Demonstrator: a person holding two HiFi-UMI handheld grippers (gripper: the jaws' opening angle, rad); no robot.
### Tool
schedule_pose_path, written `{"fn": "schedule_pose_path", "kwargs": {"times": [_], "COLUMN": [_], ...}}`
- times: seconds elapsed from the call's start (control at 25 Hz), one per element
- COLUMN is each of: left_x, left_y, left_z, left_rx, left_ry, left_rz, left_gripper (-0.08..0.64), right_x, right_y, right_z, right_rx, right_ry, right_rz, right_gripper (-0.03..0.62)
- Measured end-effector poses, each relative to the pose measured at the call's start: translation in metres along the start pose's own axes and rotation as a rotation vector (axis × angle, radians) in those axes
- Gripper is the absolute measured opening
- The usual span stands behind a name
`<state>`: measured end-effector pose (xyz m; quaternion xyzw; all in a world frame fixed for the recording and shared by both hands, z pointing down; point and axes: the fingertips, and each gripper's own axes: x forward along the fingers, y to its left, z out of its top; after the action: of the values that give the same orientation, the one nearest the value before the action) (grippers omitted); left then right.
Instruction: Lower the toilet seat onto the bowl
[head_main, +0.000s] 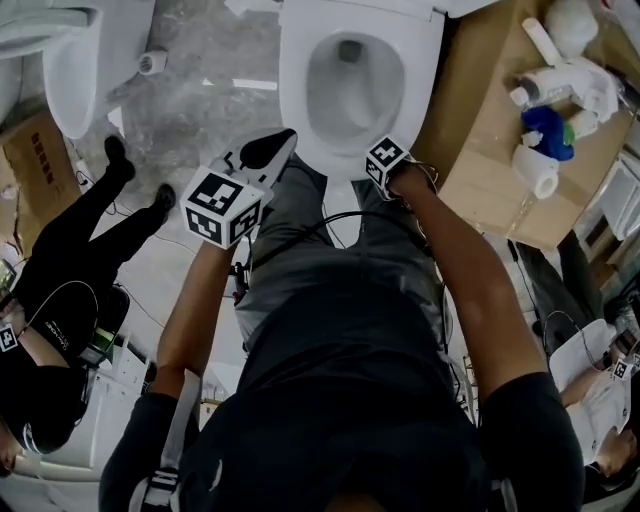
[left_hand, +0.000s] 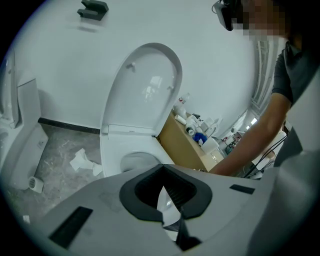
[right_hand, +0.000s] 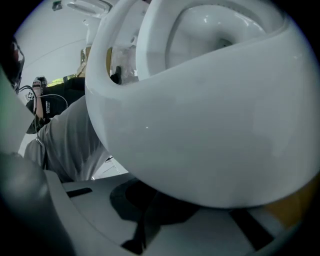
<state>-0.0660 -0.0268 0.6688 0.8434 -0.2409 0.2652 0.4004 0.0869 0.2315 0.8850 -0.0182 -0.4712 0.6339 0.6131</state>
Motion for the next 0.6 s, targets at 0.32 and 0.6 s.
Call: {"fn": "schedule_pose_path", "kwargs": {"times": [0.32, 0.6], "left_x": [0.013, 0.029], "left_y": [0.013, 0.021], "left_z": [-0.009, -0.027], "left_rx": [-0.032, -0.053], "left_ry": [0.006, 0.043], "left_rz": [0.000, 0.001], "left_gripper": [0.005, 0.005], "right_x": [0.011, 0.022], "right_y": [-0.012, -0.024], "right_z": [0.002, 0.010], "right_rx": [0.096, 0.154], "right_ry": [0.160, 0.211], "right_rz": [0.081, 0.110], "right_gripper": [0.008, 0.008]}}
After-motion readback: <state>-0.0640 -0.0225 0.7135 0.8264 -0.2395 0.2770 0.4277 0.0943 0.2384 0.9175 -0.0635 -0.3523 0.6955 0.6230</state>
